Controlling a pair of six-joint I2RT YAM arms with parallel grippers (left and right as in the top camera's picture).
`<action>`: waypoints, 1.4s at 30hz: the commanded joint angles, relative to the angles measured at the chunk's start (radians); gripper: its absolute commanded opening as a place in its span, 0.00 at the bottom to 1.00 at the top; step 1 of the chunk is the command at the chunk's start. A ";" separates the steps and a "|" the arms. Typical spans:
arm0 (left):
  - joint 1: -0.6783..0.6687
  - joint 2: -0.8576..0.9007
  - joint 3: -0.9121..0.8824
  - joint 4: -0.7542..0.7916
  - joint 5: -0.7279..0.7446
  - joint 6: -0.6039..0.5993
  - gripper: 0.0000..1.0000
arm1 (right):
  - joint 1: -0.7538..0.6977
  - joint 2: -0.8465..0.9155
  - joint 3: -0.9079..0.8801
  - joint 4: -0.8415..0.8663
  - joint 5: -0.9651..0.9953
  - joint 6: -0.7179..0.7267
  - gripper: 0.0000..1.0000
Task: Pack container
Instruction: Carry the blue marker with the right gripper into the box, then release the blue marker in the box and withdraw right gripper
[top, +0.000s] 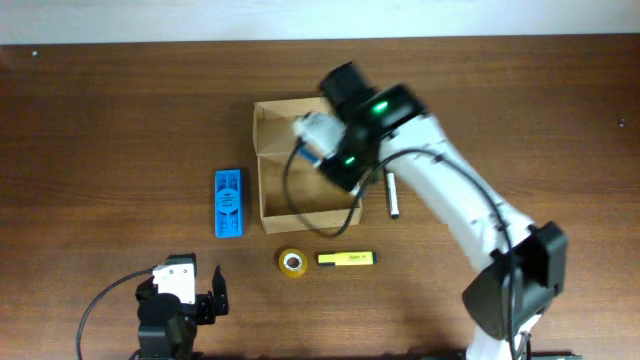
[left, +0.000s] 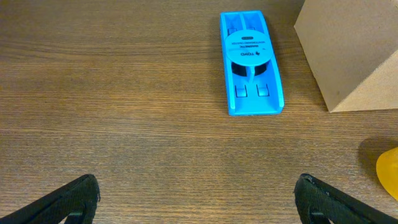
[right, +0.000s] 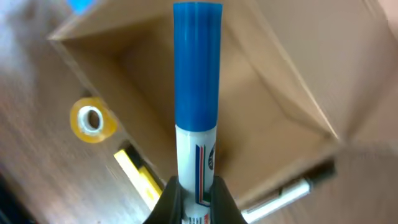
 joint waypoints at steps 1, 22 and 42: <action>0.007 -0.004 -0.008 0.003 -0.007 0.016 1.00 | 0.071 0.020 0.010 0.022 0.111 -0.057 0.10; 0.007 -0.004 -0.008 0.003 -0.007 0.016 1.00 | 0.088 0.246 0.010 0.145 0.129 -0.110 0.27; 0.007 -0.004 -0.008 0.003 -0.007 0.016 0.99 | 0.085 0.101 0.220 0.100 0.188 0.213 0.74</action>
